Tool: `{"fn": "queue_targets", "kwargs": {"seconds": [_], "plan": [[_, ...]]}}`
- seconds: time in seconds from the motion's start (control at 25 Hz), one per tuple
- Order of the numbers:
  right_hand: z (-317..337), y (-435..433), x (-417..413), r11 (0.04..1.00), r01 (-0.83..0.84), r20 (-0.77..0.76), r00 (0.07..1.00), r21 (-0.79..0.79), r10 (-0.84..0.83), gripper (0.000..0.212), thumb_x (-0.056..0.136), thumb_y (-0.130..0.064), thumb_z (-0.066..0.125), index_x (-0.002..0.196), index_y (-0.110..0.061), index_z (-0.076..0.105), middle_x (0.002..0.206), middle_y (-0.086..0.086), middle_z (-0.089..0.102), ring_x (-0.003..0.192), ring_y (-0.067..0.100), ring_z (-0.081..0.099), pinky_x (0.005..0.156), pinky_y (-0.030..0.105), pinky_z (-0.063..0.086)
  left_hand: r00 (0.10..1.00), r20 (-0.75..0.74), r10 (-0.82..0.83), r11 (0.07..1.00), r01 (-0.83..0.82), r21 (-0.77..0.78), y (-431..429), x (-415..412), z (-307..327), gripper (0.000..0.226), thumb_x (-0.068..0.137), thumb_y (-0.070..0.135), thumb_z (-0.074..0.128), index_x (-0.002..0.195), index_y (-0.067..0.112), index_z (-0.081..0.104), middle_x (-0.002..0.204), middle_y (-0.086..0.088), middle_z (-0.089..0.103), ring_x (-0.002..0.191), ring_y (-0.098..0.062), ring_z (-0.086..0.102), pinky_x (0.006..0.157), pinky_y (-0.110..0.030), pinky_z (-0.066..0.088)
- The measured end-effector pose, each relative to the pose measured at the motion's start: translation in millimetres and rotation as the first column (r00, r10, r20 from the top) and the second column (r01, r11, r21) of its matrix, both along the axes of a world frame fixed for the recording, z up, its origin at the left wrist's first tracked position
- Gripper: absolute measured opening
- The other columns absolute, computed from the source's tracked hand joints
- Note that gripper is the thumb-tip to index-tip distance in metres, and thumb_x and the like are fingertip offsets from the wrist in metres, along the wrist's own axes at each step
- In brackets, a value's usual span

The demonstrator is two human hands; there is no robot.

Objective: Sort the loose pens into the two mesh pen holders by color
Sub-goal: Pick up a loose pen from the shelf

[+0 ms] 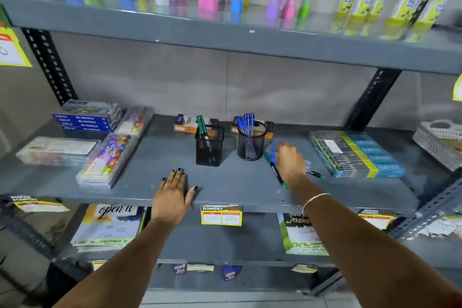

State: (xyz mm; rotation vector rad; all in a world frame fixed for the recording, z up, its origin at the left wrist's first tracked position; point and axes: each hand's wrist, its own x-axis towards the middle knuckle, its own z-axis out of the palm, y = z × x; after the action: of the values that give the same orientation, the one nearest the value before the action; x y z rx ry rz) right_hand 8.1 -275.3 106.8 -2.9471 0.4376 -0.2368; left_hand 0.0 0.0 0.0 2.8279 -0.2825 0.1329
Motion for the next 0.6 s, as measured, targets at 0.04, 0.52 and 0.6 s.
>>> {"fn": "queue_targets", "kwargs": {"seconds": [0.04,0.52,0.6], "plan": [[-1.9,-6.6,3.5,0.999,0.039,-0.061,0.997,-0.021,-0.040,0.026,0.090,0.008,0.043,0.110,0.004,0.059,0.116,0.022,0.063,0.107,0.038,0.062,0.082,0.039,0.051,1.000,0.018,0.007,1.000,-0.007,-0.006,0.6,2.3,-4.0,0.088,0.079,0.059,0.000,0.137,0.004,0.037,0.146,-0.011,0.034,0.135,-0.022,0.025,0.109,-0.035,0.014],[-31.1,-21.6,21.7,0.990,0.113,-0.188,0.974,-0.081,-0.127,0.030,0.092,0.008,0.046,0.119,0.003,0.056,0.121,0.022,0.063,0.114,0.036,0.060,0.092,0.039,0.049,0.990,0.129,0.051,0.998,-0.047,-0.031,0.0,4.3,-12.8,0.058,0.082,0.035,0.031,0.111,-0.005,0.062,0.117,-0.022,0.061,0.106,-0.035,0.058,0.092,-0.049,0.041],[-30.8,-19.7,22.8,0.988,0.130,-0.180,0.973,-0.086,-0.144,0.029,0.091,0.008,0.046,0.119,0.004,0.056,0.121,0.022,0.062,0.114,0.037,0.060,0.091,0.040,0.050,0.991,0.123,0.056,0.998,-0.052,-0.030,-0.6,4.1,-11.8,0.058,0.081,0.035,0.031,0.111,-0.005,0.062,0.116,-0.022,0.061,0.106,-0.035,0.059,0.092,-0.049,0.041]]}}
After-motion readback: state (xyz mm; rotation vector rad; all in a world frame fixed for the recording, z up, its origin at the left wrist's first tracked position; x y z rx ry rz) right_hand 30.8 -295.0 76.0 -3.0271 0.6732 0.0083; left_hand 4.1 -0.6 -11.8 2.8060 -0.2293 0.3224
